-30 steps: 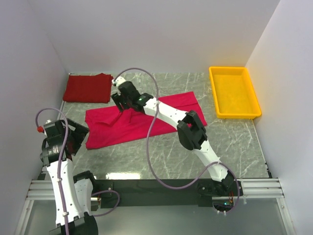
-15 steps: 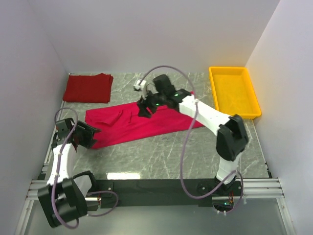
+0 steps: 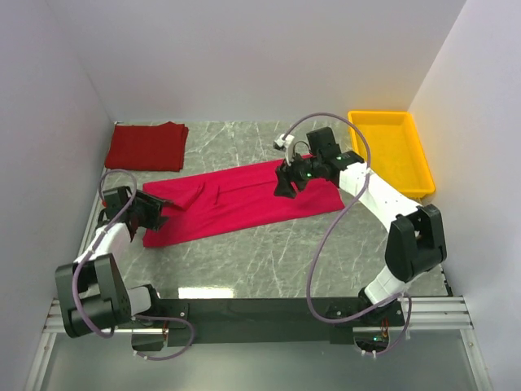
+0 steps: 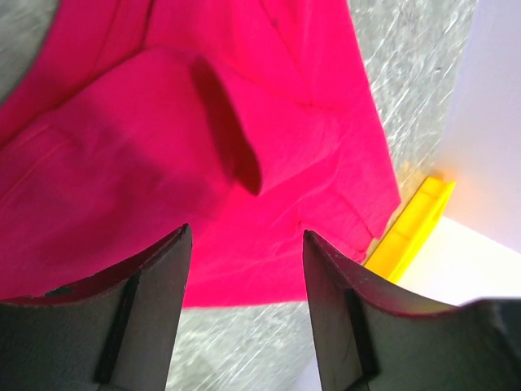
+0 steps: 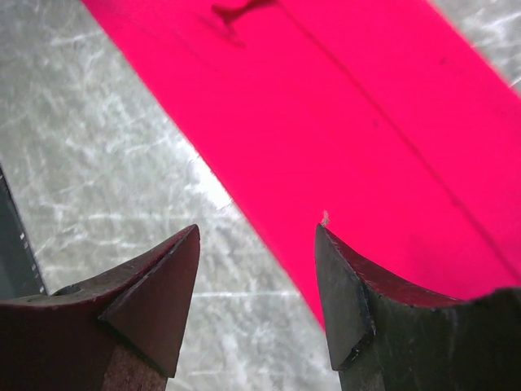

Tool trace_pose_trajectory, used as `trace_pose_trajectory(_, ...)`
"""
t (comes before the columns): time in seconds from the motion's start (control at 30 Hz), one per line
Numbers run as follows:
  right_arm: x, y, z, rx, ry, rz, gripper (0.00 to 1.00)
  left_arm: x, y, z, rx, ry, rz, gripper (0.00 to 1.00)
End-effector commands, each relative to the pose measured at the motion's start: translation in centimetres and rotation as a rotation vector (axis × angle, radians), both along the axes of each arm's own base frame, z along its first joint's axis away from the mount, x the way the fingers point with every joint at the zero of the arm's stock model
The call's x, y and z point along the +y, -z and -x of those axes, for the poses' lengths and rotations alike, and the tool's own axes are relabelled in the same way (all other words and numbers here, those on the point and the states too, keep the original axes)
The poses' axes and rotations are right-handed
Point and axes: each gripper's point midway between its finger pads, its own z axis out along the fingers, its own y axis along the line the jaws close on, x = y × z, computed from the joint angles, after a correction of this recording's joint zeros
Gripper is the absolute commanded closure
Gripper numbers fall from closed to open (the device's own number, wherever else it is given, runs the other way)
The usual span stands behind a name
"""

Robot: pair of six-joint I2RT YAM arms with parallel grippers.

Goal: Fold and stack the t-shirts
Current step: Fold the tshirt

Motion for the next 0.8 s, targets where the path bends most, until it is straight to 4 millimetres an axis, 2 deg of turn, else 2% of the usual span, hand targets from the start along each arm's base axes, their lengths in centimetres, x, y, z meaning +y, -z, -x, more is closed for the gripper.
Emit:
trace_pose_trajectory(0.0, -0.2, -2.4, 1.0, -0.038, -0.007, -0.051, 0.35, 0.0, -1.7, -2.8, -0.089, -0.021, 0.012, 0.38)
trace_pose_trajectory(0.17, -0.8, -2.5, 1.5, -0.035, 0.011, -0.061, 0.35, -0.3, -1.3, -5.0, -0.102, -0.020, 0.017, 0.39)
trace_pose_trajectory(0.2, -0.8, -2.5, 1.6, -0.032, 0.013, -0.063, 0.35, -0.5, -0.7, -5.2, -0.084, -0.020, 0.019, 0.38)
trace_pose_trajectory(0.3, -1.2, -2.6, 1.8, -0.030, 0.022, -0.065, 0.36, -0.6, -0.7, -6.4, -0.096, -0.029, 0.024, 0.38)
trace_pose_trajectory(0.43, -1.5, -2.8, 2.0, -0.031, 0.029, -0.069, 0.36, -0.8, 0.3, -7.8, -0.087, -0.033, 0.040, 0.38)
trace_pose_trajectory(0.63, -1.9, -3.0, 2.2, -0.031, 0.035, -0.073, 0.36, -0.9, -0.4, -10.1, -0.140, -0.054, 0.090, 0.38)
trace_pose_trajectory(0.77, -2.2, -2.9, 2.1, -0.031, 0.042, -0.070, 0.36, -0.9, -1.9, -11.5, -0.179, -0.083, 0.143, 0.38)
